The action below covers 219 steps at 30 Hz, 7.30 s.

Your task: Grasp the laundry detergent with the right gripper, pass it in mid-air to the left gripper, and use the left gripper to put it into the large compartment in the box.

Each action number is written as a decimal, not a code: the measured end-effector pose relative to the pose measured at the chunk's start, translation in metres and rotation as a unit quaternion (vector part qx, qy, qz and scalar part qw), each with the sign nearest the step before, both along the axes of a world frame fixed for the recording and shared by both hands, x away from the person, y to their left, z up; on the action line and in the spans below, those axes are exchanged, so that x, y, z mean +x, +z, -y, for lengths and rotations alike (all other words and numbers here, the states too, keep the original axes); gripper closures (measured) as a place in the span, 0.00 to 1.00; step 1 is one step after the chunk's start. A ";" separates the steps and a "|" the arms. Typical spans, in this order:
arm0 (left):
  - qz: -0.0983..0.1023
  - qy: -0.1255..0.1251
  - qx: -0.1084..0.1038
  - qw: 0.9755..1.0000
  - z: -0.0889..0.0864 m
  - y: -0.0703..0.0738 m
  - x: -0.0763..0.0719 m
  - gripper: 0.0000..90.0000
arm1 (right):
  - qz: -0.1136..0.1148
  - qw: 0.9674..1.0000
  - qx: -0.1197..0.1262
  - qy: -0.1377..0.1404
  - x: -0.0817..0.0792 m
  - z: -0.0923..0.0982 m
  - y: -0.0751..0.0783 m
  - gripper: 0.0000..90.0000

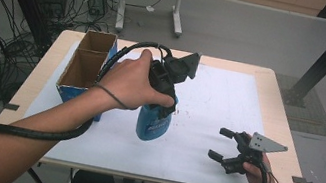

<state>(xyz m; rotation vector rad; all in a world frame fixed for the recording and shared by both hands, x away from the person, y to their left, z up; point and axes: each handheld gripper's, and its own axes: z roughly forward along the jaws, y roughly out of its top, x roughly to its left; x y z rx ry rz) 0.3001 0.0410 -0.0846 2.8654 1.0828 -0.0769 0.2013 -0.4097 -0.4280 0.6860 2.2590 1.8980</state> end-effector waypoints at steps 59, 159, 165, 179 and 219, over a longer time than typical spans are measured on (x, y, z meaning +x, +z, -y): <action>0.033 0.195 -0.030 0.980 -0.084 0.137 0.074 0.42 | 0.011 1.000 -0.003 -0.002 0.008 0.000 0.012 0.06; -0.045 0.433 0.037 0.900 -0.215 0.045 0.142 0.42 | 0.016 1.000 0.003 -0.012 0.006 -0.009 0.006 0.05; -0.054 0.431 0.039 0.900 -0.215 0.034 0.145 0.42 | 0.014 1.000 0.003 -0.012 0.005 -0.009 0.006 0.05; -0.066 0.427 0.042 0.901 -0.218 0.008 0.146 0.42 | 0.014 1.000 0.005 -0.011 0.006 -0.011 0.006 0.05; -0.108 0.418 0.054 0.900 -0.218 -0.062 0.147 0.42 | 0.010 1.000 0.004 -0.007 0.006 -0.013 0.003 0.05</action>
